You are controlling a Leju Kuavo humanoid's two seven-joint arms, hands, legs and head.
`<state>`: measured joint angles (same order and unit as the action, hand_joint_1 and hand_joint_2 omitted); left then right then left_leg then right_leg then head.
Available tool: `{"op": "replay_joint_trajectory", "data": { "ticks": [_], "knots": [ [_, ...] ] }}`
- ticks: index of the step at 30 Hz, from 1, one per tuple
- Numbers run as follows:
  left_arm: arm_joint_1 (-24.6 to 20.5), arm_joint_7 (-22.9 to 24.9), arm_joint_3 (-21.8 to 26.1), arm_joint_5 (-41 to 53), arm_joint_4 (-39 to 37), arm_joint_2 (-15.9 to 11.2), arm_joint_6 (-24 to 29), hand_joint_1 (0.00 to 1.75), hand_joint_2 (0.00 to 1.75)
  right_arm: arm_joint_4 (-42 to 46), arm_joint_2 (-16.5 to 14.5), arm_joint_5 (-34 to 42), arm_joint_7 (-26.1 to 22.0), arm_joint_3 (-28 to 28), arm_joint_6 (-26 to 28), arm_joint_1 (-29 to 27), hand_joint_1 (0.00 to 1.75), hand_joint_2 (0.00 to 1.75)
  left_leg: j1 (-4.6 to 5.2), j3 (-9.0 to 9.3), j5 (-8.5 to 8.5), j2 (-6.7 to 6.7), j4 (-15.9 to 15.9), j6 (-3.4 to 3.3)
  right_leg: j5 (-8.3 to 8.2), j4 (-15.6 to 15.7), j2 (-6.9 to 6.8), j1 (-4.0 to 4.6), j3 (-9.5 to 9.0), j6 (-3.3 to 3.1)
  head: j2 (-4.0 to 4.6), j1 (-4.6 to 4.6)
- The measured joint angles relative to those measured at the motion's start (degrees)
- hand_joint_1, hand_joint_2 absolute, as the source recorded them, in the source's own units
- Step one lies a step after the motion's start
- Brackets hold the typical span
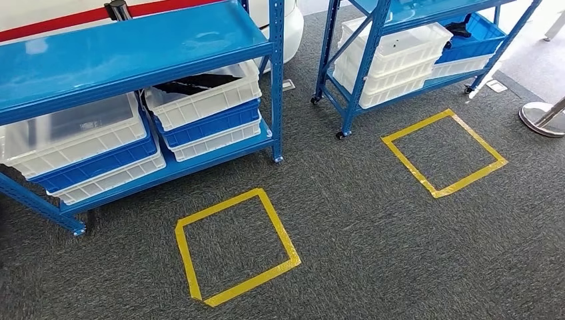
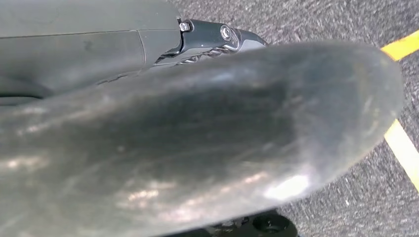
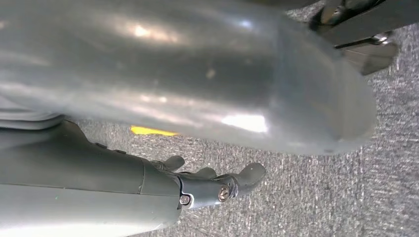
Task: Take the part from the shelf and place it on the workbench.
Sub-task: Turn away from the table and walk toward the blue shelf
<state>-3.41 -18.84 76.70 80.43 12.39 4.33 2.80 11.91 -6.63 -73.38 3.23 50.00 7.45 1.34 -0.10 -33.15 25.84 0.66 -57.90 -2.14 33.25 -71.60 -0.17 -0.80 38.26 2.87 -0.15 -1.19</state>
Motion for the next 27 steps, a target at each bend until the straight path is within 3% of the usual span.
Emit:
{"op": "replay_joint_trajectory", "data": {
  "ticks": [2, 4, 7, 9, 12, 13, 14, 15, 17, 19, 23, 25, 27],
  "knots": [
    [0.0, 0.0, 0.0, 0.0, 0.0, 0.1, 0.0, 0.0, 0.0, 0.0, 0.1, 0.0, 0.0, 0.2, 0.0, 0.0, 0.0, 0.0, 0.05, 0.39, 0.37, 0.22, -0.1, 0.38, -3.82, 7.5, 0.0, -0.14, -2.77, 1.06, 0.0, 0.04],
    [0.0, 0.0, 0.0, 0.0, 0.0, 0.1, 0.0, 0.0, 0.0, 0.0, 0.1, 0.0, 0.0, 0.4, 0.1, 0.1, 0.0, 0.0, 0.35, 0.58, 0.84, 0.36, -0.3, 0.92, -6.23, 12.6, 0.03, -0.14, -5.08, 0.68, 0.0, -0.05],
    [0.0, 0.0, 0.0, 0.0, 0.0, 0.2, -0.1, 0.0, 0.0, 0.0, 0.1, -0.1, 0.0, 0.5, 0.1, 0.1, 0.0, 0.0, 0.45, 0.66, 1.17, 0.4, -0.5, 1.63, -6.81, 13.4, 0.05, -0.16, -5.63, -0.76, 0.0, -0.14],
    [0.0, 0.0, 0.0, 0.0, 0.0, 0.2, -0.2, 0.0, 0.0, 0.0, 0.1, -0.1, 0.0, 0.5, 0.2, 0.1, 0.0, 0.0, 0.28, -0.01, 2.53, 0.17, -2.4, 2.26, -6.86, 13.6, 0.02, -0.59, -5.87, -1.43, 0.0, -0.27],
    [0.0, 0.0, 0.0, 0.0, 0.0, 0.3, -0.2, 0.0, 0.0, 0.0, 0.0, -0.2, 0.0, 0.5, 0.3, 0.1, 0.0, 0.0, -0.15, -4.59, 7.35, -0.11, -11.9, 3.07, -6.61, 13.7, -0.04, -0.77, -6.3, -2.18, 0.0, -0.49],
    [0.1, 0.1, 0.0, 0.0, -0.1, 0.3, -0.2, 0.0, 0.0, 0.0, 0.0, -0.2, 0.0, 0.5, 0.3, 0.1, 0.0, 0.0, -0.32, -6.21, 8.21, -0.13, -14.8, 3.26, -6.52, 13.7, -0.05, -0.76, -6.42, -2.28, 0.0, -0.49],
    [0.1, 0.1, 0.0, 0.0, -0.1, 0.3, -0.2, 0.0, 0.0, 0.0, 0.0, -0.3, 0.0, 0.5, 0.3, 0.1, 0.0, 0.0, -0.48, -7.1, 7.97, -0.15, -16.0, 3.4, -6.41, 13.6, -0.03, -0.81, -6.55, -2.3, 0.0, -0.49],
    [0.1, 0.1, 0.0, 0.0, -0.1, 0.3, -0.2, 0.0, 0.0, 0.0, 0.0, -0.3, 0.0, 0.5, 0.3, 0.1, 0.0, 0.0, -0.66, -6.94, 6.65, -0.19, -15.1, 3.51, -6.28, 13.6, 0.02, -0.89, -6.75, -2.26, 0.0, -0.49],
    [0.1, 0.3, 0.0, 0.0, -0.1, 0.4, -0.2, 0.0, 0.0, 0.0, 0.0, -0.3, 0.1, 0.5, 0.2, 0.1, 0.0, 0.0, -1.06, -3.91, 2.42, -0.39, -8.4, 3.68, -5.88, 13.6, 0.12, -1.05, -7.3, -1.83, 0.0, -0.51],
    [0.0, 1.1, 0.0, 0.2, -0.2, 0.5, -0.3, 0.0, 0.0, 0.0, 0.0, -0.6, 0.7, 0.5, 0.0, 0.1, 0.0, 0.0, -1.04, -1.05, 0.48, -0.45, -2.7, 3.52, -5.38, 13.6, 0.14, -0.79, -7.55, -1.09, 0.0, -0.54],
    [0.2, 2.3, 0.0, 0.5, -0.3, 0.6, -0.3, 0.0, 0.0, 0.0, -0.1, -0.9, 1.4, 0.5, -0.4, 0.1, 0.0, 0.0, -0.63, -0.23, 0.72, -0.23, -1.1, 1.98, -4.92, 13.9, 0.07, -0.68, -7.74, 0.22, 0.0, -0.54],
    [0.2, 2.3, 0.0, 0.5, -0.3, 0.7, -0.3, 0.0, 0.0, 0.0, -0.1, -0.9, 1.4, 0.5, -0.4, 0.1, 0.0, 0.0, -0.7, 0.05, 0.59, -0.19, -0.7, 1.07, -3.08, 10.3, 0.08, -0.58, -6.07, 0.11, 0.0, -0.48],
    [0.2, 2.4, 0.0, 0.6, -0.3, 0.7, -0.3, 0.0, 0.0, 0.0, -0.1, -1.0, 1.4, 0.5, -0.4, 0.0, 0.0, 0.0, -0.52, 0.11, 0.76, -0.2, -0.7, 0.45, -0.08, 2.8, 0.09, -0.45, -1.9, -0.57, 0.0, -0.44]
  ]
}}
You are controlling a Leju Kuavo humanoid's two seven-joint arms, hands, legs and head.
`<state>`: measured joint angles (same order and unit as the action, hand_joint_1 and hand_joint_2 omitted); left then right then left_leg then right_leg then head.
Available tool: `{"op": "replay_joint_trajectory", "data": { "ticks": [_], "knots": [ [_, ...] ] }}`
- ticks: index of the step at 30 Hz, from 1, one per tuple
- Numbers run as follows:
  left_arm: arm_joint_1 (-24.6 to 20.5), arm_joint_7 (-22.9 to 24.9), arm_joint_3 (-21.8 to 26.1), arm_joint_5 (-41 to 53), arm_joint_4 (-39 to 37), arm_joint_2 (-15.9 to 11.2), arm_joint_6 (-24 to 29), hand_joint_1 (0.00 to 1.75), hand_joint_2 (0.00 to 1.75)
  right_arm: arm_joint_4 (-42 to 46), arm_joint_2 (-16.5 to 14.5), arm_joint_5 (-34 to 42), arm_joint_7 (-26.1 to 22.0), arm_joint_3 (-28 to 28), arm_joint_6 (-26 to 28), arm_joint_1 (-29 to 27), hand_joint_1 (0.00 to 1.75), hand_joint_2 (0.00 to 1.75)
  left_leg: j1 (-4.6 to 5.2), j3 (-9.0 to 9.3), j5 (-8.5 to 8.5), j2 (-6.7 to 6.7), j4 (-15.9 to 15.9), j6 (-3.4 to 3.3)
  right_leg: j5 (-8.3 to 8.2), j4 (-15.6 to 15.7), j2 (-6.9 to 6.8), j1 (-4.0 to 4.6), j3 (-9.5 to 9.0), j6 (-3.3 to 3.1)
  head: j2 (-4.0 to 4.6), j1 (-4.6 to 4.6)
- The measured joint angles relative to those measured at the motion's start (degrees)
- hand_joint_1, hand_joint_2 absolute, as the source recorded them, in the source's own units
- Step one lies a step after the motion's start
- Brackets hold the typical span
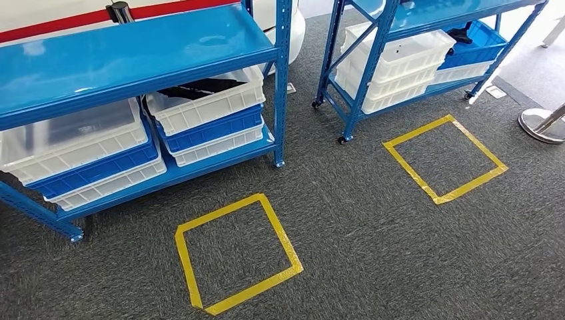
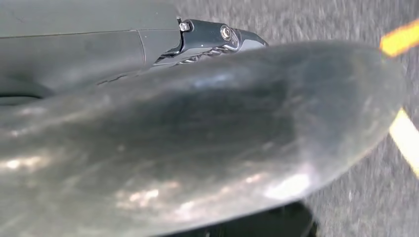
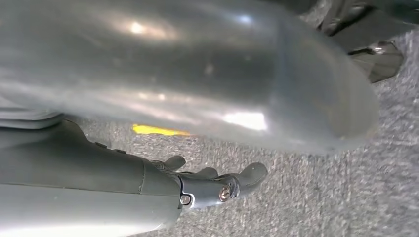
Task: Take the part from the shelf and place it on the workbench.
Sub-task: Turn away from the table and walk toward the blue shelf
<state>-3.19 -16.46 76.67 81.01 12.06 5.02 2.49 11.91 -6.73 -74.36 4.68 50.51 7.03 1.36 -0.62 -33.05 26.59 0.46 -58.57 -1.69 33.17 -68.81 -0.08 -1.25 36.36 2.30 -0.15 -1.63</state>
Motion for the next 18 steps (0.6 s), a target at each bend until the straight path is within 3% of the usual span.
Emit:
{"op": "replay_joint_trajectory", "data": {
  "ticks": [2, 3, 5, 7, 9, 12, 14, 16, 17, 18],
  "knots": [
    [0.0, 0.1, 0.0, 0.0, 0.0, 0.0, 0.0, 0.0, 0.0, 0.0, 0.0, -0.1, 0.0, 0.0, 0.0, -0.1, 0.0, 0.0, 0.29, 0.13, 0.2, 0.11, 0.0, -0.31, 1.17, -5.2, 0.0, 0.09, 3.32, -0.07, 0.0, 0.02],
    [0.0, 0.2, 0.0, 0.0, 0.0, 0.0, 0.0, 0.0, 0.0, 0.0, 0.0, -0.1, 0.0, 0.0, 0.0, -0.2, 0.0, 0.0, 0.43, 0.3, 0.33, 0.23, 0.0, -0.39, 0.32, -4.7, 0.0, 0.15, 3.55, 0.23, 0.0, 0.02],
    [0.0, 0.3, 0.0, 0.0, 0.0, 0.1, 0.0, 0.0, 0.0, 0.0, 0.1, -0.3, 0.1, 0.0, 0.0, -0.3, 0.0, 0.0, 0.59, 0.79, 0.64, 0.48, 0.0, -0.37, -3.18, 1.9, 0.0, 0.39, 1.1, 0.89, 0.0, 0.04],
    [0.0, 0.3, 0.0, 0.0, 0.0, 0.2, 0.0, 0.0, 0.0, 0.0, 0.1, -0.3, 0.1, 0.0, 0.0, -0.2, 0.0, 0.0, 0.93, 1.1, 1.11, 0.64, -0.1, 0.04, -5.97, 8.5, 0.04, 0.77, -1.96, 0.58, 0.0, 0.02],
    [0.0, 0.3, 0.0, 0.1, 0.0, 0.2, 0.0, 0.0, 0.0, 0.0, 0.1, -0.3, 0.1, 0.0, 0.0, -0.2, 0.0, 0.0, 1.16, 1.28, 1.48, 0.72, -0.1, 0.54, -6.91, 10.5, 0.08, 1.04, -3.03, -0.19, 0.0, -0.02],
    [0.0, 0.3, 0.0, 0.1, 0.0, 0.1, 0.1, 0.0, 0.0, 0.0, 0.0, -0.3, 0.1, 0.0, -0.1, -0.3, 0.0, 0.0, 0.98, 1.27, 2.44, 0.61, -1.1, 1.41, -7.15, 11.0, 0.03, 0.35, -3.66, -1.02, 0.0, -0.08],
    [0.0, 0.3, 0.0, 0.1, 0.0, 0.1, 0.1, 0.0, 0.0, 0.0, 0.0, -0.3, 0.1, 0.0, -0.1, -0.3, 0.0, 0.0, 0.69, -0.86, 5.13, 0.44, -5.9, 2.09, -7.03, 11.3, -0.02, -0.07, -4.25, -1.63, 0.0, -0.24],
    [0.0, 0.3, 0.0, 0.1, 0.0, 0.1, 0.1, 0.0, 0.0, 0.0, 0.0, -0.3, 0.1, 0.0, -0.1, -0.3, 0.0, 0.0, 0.25, -4.83, 8.12, 0.37, -13.1, 2.69, -6.7, 11.3, -0.03, -0.1, -4.61, -2.01, 0.0, -0.26],
    [0.1, 0.4, 0.0, 0.1, 0.0, 0.1, 0.1, 0.0, 0.0, 0.0, 0.0, -0.3, 0.1, 0.0, -0.2, -0.3, 0.0, 0.0, 0.01, -6.38, 8.42, 0.34, -15.4, 2.96, -6.5, 11.3, -0.02, -0.14, -4.82, -2.04, 0.0, -0.26],
    [0.1, 0.4, 0.0, 0.1, 0.0, 0.1, 0.1, 0.0, 0.0, 0.0, 0.0, -0.3, 0.1, 0.0, -0.2, -0.3, 0.0, 0.0, -0.22, -7.02, 7.58, 0.27, -15.7, 3.2, -6.26, 11.3, 0.01, -0.23, -5.11, -1.96, 0.0, -0.25]
  ]
}}
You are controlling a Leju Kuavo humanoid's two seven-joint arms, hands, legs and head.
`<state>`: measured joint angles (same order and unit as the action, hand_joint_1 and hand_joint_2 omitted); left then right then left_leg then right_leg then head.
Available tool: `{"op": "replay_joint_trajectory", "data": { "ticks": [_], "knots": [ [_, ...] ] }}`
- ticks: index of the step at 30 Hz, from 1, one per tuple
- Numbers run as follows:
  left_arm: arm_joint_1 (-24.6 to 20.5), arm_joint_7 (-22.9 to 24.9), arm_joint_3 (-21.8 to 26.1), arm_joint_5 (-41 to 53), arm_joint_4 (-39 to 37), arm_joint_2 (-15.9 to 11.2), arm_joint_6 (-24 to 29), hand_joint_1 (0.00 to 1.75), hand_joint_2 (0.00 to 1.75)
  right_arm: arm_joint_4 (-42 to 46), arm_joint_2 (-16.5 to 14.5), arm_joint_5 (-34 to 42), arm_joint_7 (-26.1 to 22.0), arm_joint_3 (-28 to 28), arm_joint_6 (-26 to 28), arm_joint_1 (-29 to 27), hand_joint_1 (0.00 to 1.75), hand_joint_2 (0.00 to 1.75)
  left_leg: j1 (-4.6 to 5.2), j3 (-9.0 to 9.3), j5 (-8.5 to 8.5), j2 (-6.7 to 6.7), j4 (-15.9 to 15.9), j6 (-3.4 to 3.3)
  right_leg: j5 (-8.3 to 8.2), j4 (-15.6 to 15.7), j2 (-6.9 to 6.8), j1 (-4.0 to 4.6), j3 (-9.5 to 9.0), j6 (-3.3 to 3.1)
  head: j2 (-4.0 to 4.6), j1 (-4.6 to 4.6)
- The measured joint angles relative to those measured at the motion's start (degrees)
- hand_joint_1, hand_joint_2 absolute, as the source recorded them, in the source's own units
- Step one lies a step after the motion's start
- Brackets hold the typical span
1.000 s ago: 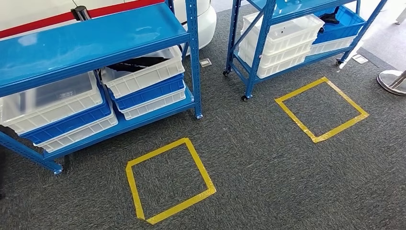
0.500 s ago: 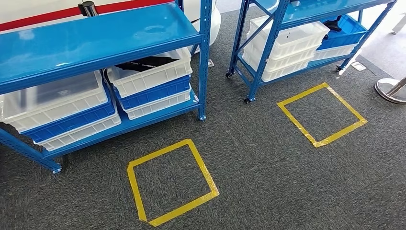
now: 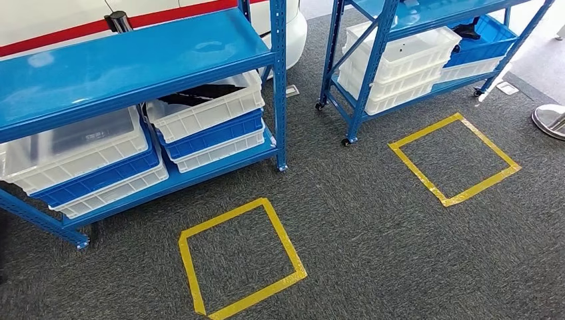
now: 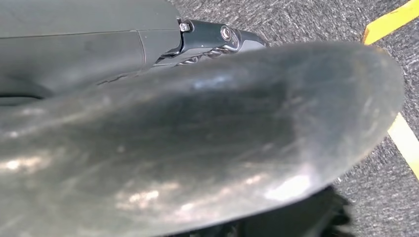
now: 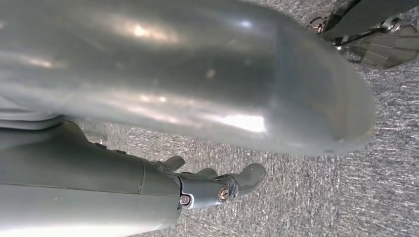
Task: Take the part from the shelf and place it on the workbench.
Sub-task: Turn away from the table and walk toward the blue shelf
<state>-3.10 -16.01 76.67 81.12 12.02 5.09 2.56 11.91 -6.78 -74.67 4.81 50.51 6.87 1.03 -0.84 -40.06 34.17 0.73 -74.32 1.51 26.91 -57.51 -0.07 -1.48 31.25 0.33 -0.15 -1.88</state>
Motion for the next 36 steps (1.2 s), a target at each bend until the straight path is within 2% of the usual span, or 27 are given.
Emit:
{"op": "replay_joint_trajectory", "data": {
  "ticks": [1, 2, 3, 4, 6, 9, 10, 11, 13, 14, 15, 16, 18, 19, 20, 22, 24, 25, 26, 27, 29, 30, 31, 33, 34, 35, 36],
  "knots": [
    [0.0, 0.1, 0.0, 0.0, 0.0, 0.0, 0.0, 0.0, 0.0, 0.0, 0.0, 0.0, 0.0, 0.0, 0.0, -0.1, 0.0, 0.0, -0.24, 0.54, -1.97, -0.13, 1.9, 0.22, 0.29, 0.0, 0.04, -0.15, -0.41, 0.21, 0.0, -0.01],
    [0.0, 0.2, 0.0, 0.1, 0.0, 0.0, 0.0, 0.0, 0.0, 0.0, 0.0, 0.0, 0.0, 0.0, 0.0, -0.1, 0.0, 0.0, -0.5, 1.98, -4.51, -0.3, 5.3, 0.43, 0.63, 0.0, 0.08, -0.3, -0.9, 0.51, 0.0, -0.02],
    [0.0, 0.4, 0.0, 0.1, 0.0, 0.0, 0.0, 0.0, 0.0, 0.0, -0.1, -0.1, 0.0, 0.0, -0.1, -0.2, 0.0, 0.0, -0.63, 3.75, -6.4, -0.44, 9.1, 0.67, 1.01, 0.0, 0.11, -0.3, -1.26, 0.9, 0.0, -0.08],
    [0.0, 0.5, 0.0, 0.2, 0.0, 0.0, 0.0, 0.0, 0.0, 0.0, -0.1, -0.1, 0.0, 0.0, -0.1, -0.2, 0.0, 0.0, -0.67, 5.24, -7.58, -0.5, 12.2, 0.63, 1.39, -0.1, 0.13, -0.2, -1.47, 1.32, 0.0, -0.15],
    [-0.1, 0.8, 0.0, 0.3, -0.1, 0.1, 0.0, 0.0, 0.0, 0.0, -0.1, -0.2, 0.0, 0.0, -0.1, 0.0, 0.0, 0.0, -0.41, 6.46, -7.56, -0.46, 14.7, 0.05, 1.89, 0.1, 0.11, 0.02, -1.59, 2.05, 0.0, -0.16],
    [-0.1, 0.9, 0.0, 0.3, -0.1, 0.1, 0.0, 0.0, 0.0, 0.0, -0.1, -0.2, 0.0, 0.0, -0.1, 0.2, 0.0, 0.0, -0.14, 6.73, -7.36, -0.34, 15.1, -1.53, 2.34, 0.1, 0.05, -0.17, -1.85, 2.96, 0.0, -0.03],
    [-0.1, 0.9, 0.0, 0.3, -0.1, 0.1, 0.0, 0.0, 0.0, 0.0, -0.1, -0.2, 0.1, 0.0, -0.1, 0.2, 0.0, 0.0, -0.17, 6.92, -7.33, -0.32, 15.3, -1.98, 3.02, -1.3, 0.04, -0.16, -1.21, 3.0, 0.0, 0.02],
    [-0.1, 0.9, 0.0, 0.3, -0.1, 0.1, 0.1, 0.0, 0.0, 0.0, 0.0, -0.2, 0.1, 0.0, -0.1, 0.2, 0.0, 0.0, -0.19, 7.14, -7.24, -0.31, 15.4, -2.39, 4.18, -4.2, 0.03, -0.08, 0.3, 2.8, 0.0, 0.09],
    [-0.1, 0.9, 0.0, 0.3, -0.1, 0.1, 0.1, 0.0, 0.0, 0.0, 0.0, -0.2, 0.1, 0.0, -0.1, 0.3, 0.0, 0.0, 0.0, 7.38, -6.85, -0.33, 15.4, -3.0, 6.8, -12.4, 0.04, 0.07, 5.24, 2.15, 0.0, 0.14],
    [-0.2, 0.8, 0.0, 0.2, -0.1, 0.1, 0.1, 0.0, 0.0, 0.0, 0.0, -0.2, 0.1, 0.0, -0.1, 0.2, 0.0, 0.0, 0.1, 7.55, -6.64, -0.28, 15.4, -3.18, 7.53, -15.7, 0.04, 0.13, 7.56, 2.03, 0.0, 0.14],
    [-0.1, 0.7, 0.0, 0.2, -0.1, 0.1, 0.0, 0.0, 0.0, 0.0, -0.1, -0.2, 0.1, 0.0, -0.1, 0.1, 0.0, 0.0, 0.2, 7.86, -6.35, -0.17, 15.4, -3.28, 7.19, -17.0, 0.04, 0.21, 8.92, 2.19, 0.0, 0.13],
    [-0.1, 0.7, 0.0, 0.1, -0.1, 0.1, 0.0, 0.0, 0.0, 0.0, 0.0, -0.2, 0.1, 0.0, -0.1, 0.1, 0.0, 0.0, 0.26, 8.34, -6.0, -0.02, 15.4, -3.29, 5.81, -15.7, 0.04, 0.3, 9.07, 2.55, 0.0, 0.15],
    [0.0, 0.6, 0.0, 0.0, -0.1, 0.2, 0.0, 0.0, 0.0, 0.0, 0.0, -0.2, 0.0, 0.0, -0.1, 0.0, 0.0, 0.0, 0.31, 9.44, -5.16, 0.22, 15.5, -3.07, 1.36, -8.2, 0.03, 0.57, 6.74, 3.14, 0.0, 0.22],
    [0.0, 0.6, 0.0, 0.0, -0.1, 0.2, -0.1, 0.0, 0.0, 0.0, 0.1, -0.3, 0.0, 0.0, -0.1, 0.0, 0.0, 0.0, 0.48, 9.89, -4.68, 0.3, 15.4, -2.83, -0.44, -4.7, 0.04, 0.76, 5.24, 3.09, 0.0, 0.25],
    [-0.1, 0.6, 0.0, 0.0, -0.1, 0.3, -0.1, 0.0, 0.0, 0.0, 0.1, -0.3, -0.1, 0.0, -0.1, 0.0, 0.0, 0.0, 0.62, 10.18, -4.28, 0.36, 15.4, -2.58, -1.48, -2.4, 0.05, 0.91, 4.22, 2.83, 0.0, 0.24],
    [-0.1, 0.5, 0.0, 0.0, -0.1, 0.3, -0.1, 0.0, 0.0, 0.0, 0.1, -0.3, -0.1, 0.0, -0.2, 0.1, 0.0, 0.0, 0.84, 10.6, -3.75, 0.44, 15.7, -2.05, -1.75, -1.4, 0.09, 1.21, 3.47, 2.11, 0.0, 0.21],
    [-0.1, 0.5, 0.0, 0.0, -0.1, 0.3, 0.0, 0.0, 0.0, 0.0, 0.0, -0.4, -0.1, 0.0, -0.2, 0.0, 0.0, 0.0, 0.72, 10.94, -3.21, 0.35, 15.6, -1.46, -1.5, -1.0, 0.11, 0.77, 3.05, 1.37, 0.0, 0.19],
    [-0.1, 0.6, 0.0, 0.0, -0.1, 0.3, 0.0, 0.0, 0.0, 0.0, 0.0, -0.4, -0.1, 0.0, -0.2, 0.0, 0.0, 0.0, 0.68, 10.6, -2.46, 0.22, 14.3, -1.17, -1.32, -0.8, 0.09, 0.49, 2.65, 0.92, 0.0, 0.16],
    [-0.1, 0.6, 0.0, 0.0, -0.1, 0.2, 0.0, 0.0, 0.0, 0.0, 0.0, -0.5, -0.1, 0.0, -0.2, 0.0, 0.0, 0.0, 0.63, 9.59, -1.22, 0.08, 11.9, -0.89, -1.1, -0.6, 0.07, 0.19, 2.16, 0.46, 0.0, 0.11],
    [-0.1, 0.7, 0.0, 0.0, -0.1, 0.2, 0.0, 0.0, 0.0, 0.0, 0.0, -0.5, -0.1, 0.0, -0.2, 0.0, 0.0, 0.0, 0.58, 7.8, 0.35, -0.07, 8.4, -0.7, -0.79, -0.5, 0.04, 0.17, 1.69, 0.07, 0.0, 0.09],
    [0.0, 0.9, 0.0, 0.0, -0.1, 0.3, 0.0, 0.0, 0.0, 0.0, 0.0, -0.6, -0.1, 0.0, -0.2, 0.0, 0.0, 0.0, 0.46, 3.26, 2.64, -0.17, 1.2, -0.41, -0.1, -0.6, 0.05, 0.21, 0.86, -0.27, 0.0, 0.11],
    [0.0, 1.0, 0.0, 0.0, -0.1, 0.3, 0.0, 0.0, 0.0, 0.0, 0.0, -0.6, -0.1, 0.0, -0.2, 0.0, 0.0, 0.0, 0.36, 1.69, 2.36, -0.2, -0.5, -0.29, 0.31, -0.6, 0.09, 0.22, 0.34, -0.25, 0.0, 0.11],
    [0.0, 1.1, 0.0, 0.0, -0.1, 0.3, 0.0, 0.0, 0.0, 0.0, 0.0, -0.6, -0.1, 0.0, -0.2, 0.0, 0.0, 0.0, 0.25, 1.11, 0.82, -0.22, -0.2, -0.22, 0.77, -0.6, 0.16, 0.19, -0.32, -0.14, 0.0, 0.1],
    [0.1, 1.2, 0.0, 0.0, -0.1, 0.3, 0.0, 0.0, 0.0, 0.0, -0.1, -0.7, -0.1, 0.0, -0.2, -0.2, 0.0, 0.0, -0.02, 2.69, -4.66, -0.37, 6.0, -0.26, 1.83, -0.5, 0.27, 0.12, -1.68, 0.3, 0.0, 0.1],
    [0.2, 1.3, 0.0, 0.0, -0.1, 0.3, 0.0, 0.0, 0.0, 0.0, -0.1, -0.7, -0.1, 0.0, -0.2, -0.2, 0.0, 0.0, 0.0, 3.93, -6.68, -0.45, 9.5, -0.31, 2.41, -0.6, 0.3, 0.26, -2.17, 0.64, 0.0, 0.08],
    [0.1, 1.3, 0.0, 0.0, -0.1, 0.3, 0.0, 0.0, 0.0, 0.0, -0.1, -0.7, -0.1, 0.0, -0.2, -0.1, 0.0, 0.0, 0.06, 4.93, -7.72, -0.51, 12.1, -0.52, 2.88, -0.5, 0.33, 0.38, -2.44, 1.01, 0.0, 0.07],
    [0.1, 1.3, 0.0, 0.0, -0.1, 0.3, 0.0, 0.0, 0.0, 0.0, -0.2, -0.7, -0.1, 0.0, -0.1, 0.0, 0.0, 0.0, 0.17, 5.48, -7.82, -0.53, 13.6, -0.78, 3.21, -0.4, 0.34, 0.51, -2.54, 1.36, 0.0, 0.04]
  ]
}}
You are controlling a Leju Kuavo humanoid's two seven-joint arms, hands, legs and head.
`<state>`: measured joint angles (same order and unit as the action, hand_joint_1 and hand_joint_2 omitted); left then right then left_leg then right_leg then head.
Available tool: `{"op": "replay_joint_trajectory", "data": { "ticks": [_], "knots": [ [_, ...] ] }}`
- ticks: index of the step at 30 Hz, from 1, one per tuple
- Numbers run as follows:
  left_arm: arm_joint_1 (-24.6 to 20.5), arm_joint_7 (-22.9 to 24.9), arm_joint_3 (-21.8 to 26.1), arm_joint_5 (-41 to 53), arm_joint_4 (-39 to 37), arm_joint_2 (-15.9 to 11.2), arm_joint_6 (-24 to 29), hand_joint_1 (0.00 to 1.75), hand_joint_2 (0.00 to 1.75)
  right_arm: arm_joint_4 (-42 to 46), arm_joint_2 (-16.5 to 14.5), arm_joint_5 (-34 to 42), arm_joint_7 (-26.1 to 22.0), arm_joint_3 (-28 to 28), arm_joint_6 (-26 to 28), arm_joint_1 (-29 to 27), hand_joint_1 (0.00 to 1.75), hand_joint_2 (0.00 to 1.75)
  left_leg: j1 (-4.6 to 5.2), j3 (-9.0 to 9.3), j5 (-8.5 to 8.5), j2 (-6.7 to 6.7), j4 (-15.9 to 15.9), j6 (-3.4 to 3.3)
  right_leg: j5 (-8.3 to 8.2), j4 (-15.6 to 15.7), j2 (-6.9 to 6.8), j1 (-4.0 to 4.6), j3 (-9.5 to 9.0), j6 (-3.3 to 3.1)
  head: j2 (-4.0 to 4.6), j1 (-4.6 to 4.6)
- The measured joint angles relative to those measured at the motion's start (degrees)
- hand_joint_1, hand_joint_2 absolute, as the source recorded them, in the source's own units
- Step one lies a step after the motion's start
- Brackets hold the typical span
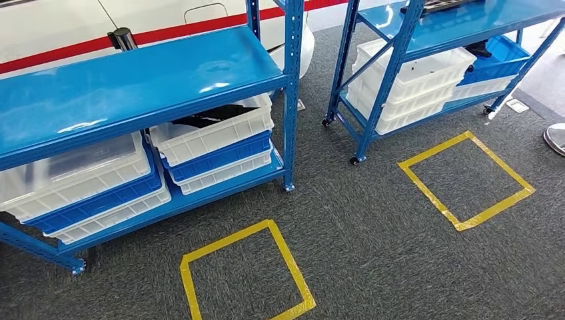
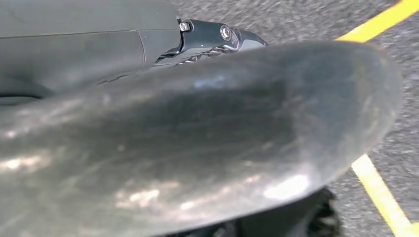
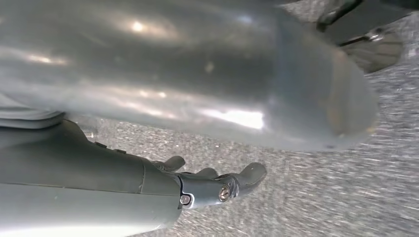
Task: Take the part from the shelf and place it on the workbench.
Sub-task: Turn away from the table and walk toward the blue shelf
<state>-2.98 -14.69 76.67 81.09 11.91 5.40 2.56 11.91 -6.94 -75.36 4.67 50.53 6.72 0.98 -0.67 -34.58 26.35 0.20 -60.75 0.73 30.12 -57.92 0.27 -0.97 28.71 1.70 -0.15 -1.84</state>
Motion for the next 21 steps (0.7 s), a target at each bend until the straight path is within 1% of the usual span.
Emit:
{"op": "replay_joint_trajectory", "data": {
  "ticks": [1, 3, 4, 5, 6, 8, 9, 10, 11, 12, 13, 14, 15, 16, 17, 18, 19, 20, 21],
  "knots": [
    [0.0, 0.0, 0.0, 0.0, 0.0, 0.0, 0.0, 0.0, 0.0, 0.0, 0.0, 0.0, 0.0, 0.0, 0.0, 0.1, 0.0, 0.0, 0.15, 0.2, 0.53, 0.03, 0.4, -0.34, 0.07, 0.0, 0.02, 0.14, -0.39, 0.39, 0.0, -0.03],
    [0.0, 0.0, 0.0, 0.0, 0.0, 0.1, 0.0, 0.0, 0.0, 0.0, 0.0, 0.0, 0.0, 0.0, 0.0, 0.2, 0.0, 0.0, 0.08, 0.82, 0.85, 0.18, 1.0, -1.22, 0.19, 0.1, 0.0, 0.12, -1.11, 1.04, 0.0, 0.01],
    [0.0, 0.0, 0.0, 0.0, 0.0, 0.1, 0.0, 0.0, 0.0, 0.0, 0.0, 0.0, -0.1, 0.0, 0.0, 0.2, 0.0, 0.0, 0.0, 1.32, 0.95, 0.24, 1.3, -1.65, 0.5, -0.9, -0.01, 0.11, -0.97, 1.26, 0.0, 0.06],
    [0.0, 0.0, 0.0, 0.0, 0.0, 0.1, 0.0, 0.0, 0.0, 0.0, 0.0, 0.0, -0.1, 0.0, 0.0, 0.3, 0.0, 0.0, -0.09, 1.85, 1.08, 0.3, 1.6, -2.02, 1.17, -2.9, -0.03, 0.08, 0.2, 1.31, 0.0, 0.17],
    [0.0, 0.0, 0.0, -0.1, 0.0, 0.1, 0.1, 0.0, 0.0, 0.0, 0.0, -0.1, -0.1, 0.0, 0.0, 0.4, 0.0, 0.0, -0.12, 2.2, 1.27, 0.31, 1.7, -2.34, 2.19, -6.3, -0.04, 0.03, 2.4, 1.22, 0.0, 0.25],
    [-0.1, -0.1, 0.0, -0.1, 0.0, 0.1, 0.2, 0.0, 0.0, 0.0, -0.1, -0.2, -0.1, 0.0, 0.0, 0.5, 0.0, 0.0, -0.06, 2.57, 1.84, 0.35, 1.8, -2.74, 4.26, -14.0, -0.04, 0.02, 7.94, 1.05, 0.0, 0.3],
    [-0.2, -0.1, 0.0, -0.1, 0.0, 0.1, 0.2, 0.0, 0.0, 0.0, -0.1, -0.2, -0.1, 0.0, 0.0, 0.4, 0.0, 0.0, -0.03, 2.9, 2.2, 0.43, 1.8, -2.81, 4.58, -16.2, -0.04, 0.02, 10.04, 1.19, 0.0, 0.28],
    [-0.1, -0.1, 0.0, -0.1, 0.0, 0.1, 0.2, 0.0, 0.0, 0.0, -0.1, -0.2, -0.1, 0.0, 0.0, 0.3, 0.0, 0.0, -0.01, 3.4, 2.6, 0.54, 1.8, -2.77, 3.88, -16.2, -0.05, 0.01, 11.0, 1.58, 0.0, 0.31],
    [-0.1, -0.1, 0.0, -0.1, 0.0, 0.1, 0.2, 0.0, 0.0, 0.0, -0.1, -0.2, -0.1, 0.0, 0.0, 0.2, 0.0, 0.0, -0.02, 4.03, 3.05, 0.65, 1.8, -2.66, 2.15, -14.1, -0.06, 0.0, 10.87, 2.12, 0.0, 0.32],
    [0.0, -0.1, 0.0, -0.1, 0.0, 0.1, 0.2, 0.0, 0.0, 0.0, 0.0, -0.2, -0.1, 0.0, 0.0, 0.1, 0.0, 0.0, -0.02, 4.71, 3.54, 0.74, 1.8, -2.48, -0.39, -10.3, -0.1, 0.01, 9.88, 2.67, 0.0, 0.34],
    [0.0, -0.1, 0.0, -0.1, 0.0, 0.1, 0.2, 0.0, 0.0, 0.0, 0.0, -0.2, -0.1, 0.0, 0.0, 0.1, 0.0, 0.0, 0.02, 5.22, 4.05, 0.78, 1.8, -2.24, -2.58, -6.5, -0.19, 0.05, 8.83, 2.78, 0.0, 0.33],
    [0.1, -0.1, 0.0, -0.1, 0.0, 0.2, 0.2, 0.0, 0.0, 0.0, 0.0, -0.2, -0.1, 0.0, 0.0, 0.1, 0.0, 0.0, 0.09, 5.65, 4.5, 0.78, 1.8, -1.97, -3.67, -3.5, -0.33, 0.15, 7.99, 2.35, 0.0, 0.29],
    [0.0, -0.2, 0.0, -0.1, 0.0, 0.2, 0.1, 0.0, 0.0, 0.0, 0.0, -0.2, -0.1, 0.0, 0.0, 0.2, 0.0, 0.0, 0.2, 5.9, 4.9, 0.75, 2.0, -1.6, -4.26, -1.8, -0.42, 0.34, 7.37, 1.67, 0.0, 0.27],
    [0.0, -0.2, 0.0, -0.1, 0.0, 0.2, 0.1, 0.0, 0.0, -0.1, 0.0, -0.2, -0.1, 0.0, 0.0, 0.2, 0.0, 0.0, 0.31, 6.15, 5.1, 0.72, 2.0, -1.24, -4.07, -1.3, -0.49, 0.44, 7.29, 0.82, 0.0, 0.2],
    [-0.1, -0.2, 0.0, -0.1, 0.0, 0.2, 0.1, 0.0, 0.0, -0.1, -0.1, -0.2, -0.1, 0.0, 0.0, 0.2, 0.0, 0.0, 0.38, 6.55, 5.22, 0.68, 2.1, -0.91, -3.91, -1.1, -0.46, 0.45, 6.88, 0.16, 0.0, 0.22],
    [-0.2, -0.3, 0.0, -0.1, 0.0, 0.1, 0.1, 0.0, 0.0, -0.1, -0.1, -0.2, -0.1, 0.0, 0.0, 0.2, 0.0, 0.0, 0.38, 6.82, 5.45, 0.6, 2.1, -0.56, -4.19, -1.0, -0.39, 0.26, 6.21, -0.24, 0.0, 0.23],
    [-0.1, -0.3, 0.0, -0.1, 0.0, 0.1, 0.1, 0.0, 0.0, -0.1, -0.2, -0.3, -0.1, 0.0, 0.0, 0.1, 0.0, 0.0, 0.36, 6.92, 5.75, 0.5, 1.3, -0.32, -4.15, -0.8, -0.37, -0.01, 5.57, -0.64, 0.0, 0.24],
    [-0.2, -0.3, 0.0, -0.1, 0.0, 0.1, 0.1, 0.0, 0.0, -0.1, -0.2, -0.3, -0.1, 0.0, 0.0, 0.0, 0.0, 0.0, 0.31, 6.31, 6.36, 0.39, -0.4, -0.08, -3.99, -0.7, -0.35, -0.19, 4.73, -1.02, 0.0, 0.25],
    [-0.2, -0.3, 0.0, -0.1, 0.0, 0.0, 0.1, 0.0, 0.0, -0.1, -0.2, -0.3, -0.1, 0.0, 0.0, 0.1, 0.0, 0.0, 0.25, 4.77, 7.43, 0.29, -3.4, 0.16, -3.68, -0.6, -0.36, -0.28, 4.14, -1.42, 0.0, 0.21]
  ]
}}
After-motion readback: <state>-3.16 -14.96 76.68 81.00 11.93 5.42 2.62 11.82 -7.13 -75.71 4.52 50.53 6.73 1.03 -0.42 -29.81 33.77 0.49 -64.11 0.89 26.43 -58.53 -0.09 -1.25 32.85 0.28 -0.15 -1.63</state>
